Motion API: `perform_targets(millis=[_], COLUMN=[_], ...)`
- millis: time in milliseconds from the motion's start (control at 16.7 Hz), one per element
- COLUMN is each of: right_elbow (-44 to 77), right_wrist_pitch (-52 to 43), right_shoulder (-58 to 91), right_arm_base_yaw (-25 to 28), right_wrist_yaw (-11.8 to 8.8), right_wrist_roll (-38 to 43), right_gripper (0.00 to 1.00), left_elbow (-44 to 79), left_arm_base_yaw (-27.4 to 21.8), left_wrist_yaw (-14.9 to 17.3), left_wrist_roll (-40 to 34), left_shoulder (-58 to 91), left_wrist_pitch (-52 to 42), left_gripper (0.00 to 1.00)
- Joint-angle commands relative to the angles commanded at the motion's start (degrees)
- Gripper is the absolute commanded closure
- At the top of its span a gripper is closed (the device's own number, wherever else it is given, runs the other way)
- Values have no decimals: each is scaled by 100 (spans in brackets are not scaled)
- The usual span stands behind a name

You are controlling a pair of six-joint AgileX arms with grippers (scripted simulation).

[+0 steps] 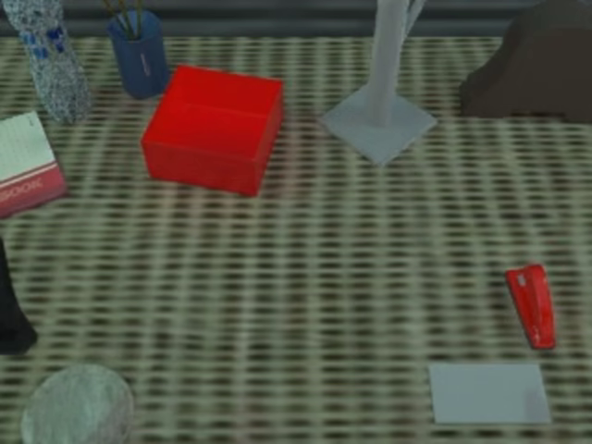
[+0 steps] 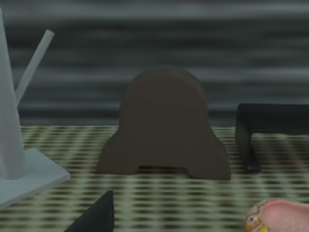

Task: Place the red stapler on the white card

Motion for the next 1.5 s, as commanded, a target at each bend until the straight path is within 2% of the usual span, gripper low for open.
perform_targets(millis=[240,480,1140,1500], right_elbow=[173,1146,5352,7158], right_wrist_pitch=[-144,-937,-4619,-6132], right_shoulder=[178,1263,7173,9469], right_arm_base_yaw=[46,252,1092,1453], right_wrist_yaw=[-12,-30,2,-5], right_wrist_roll=[22,144,639,863], right_gripper=[0,0,0,0], left_elbow=[0,0,0,0], left_arm_base_yaw=[0,0,0,0], left_wrist_yaw=[0,0,0,0], left_wrist_roll=[0,0,0,0], left_shoulder=[0,0,0,0], left_wrist_pitch=[0,0,0,0], left_gripper=[0,0,0,0])
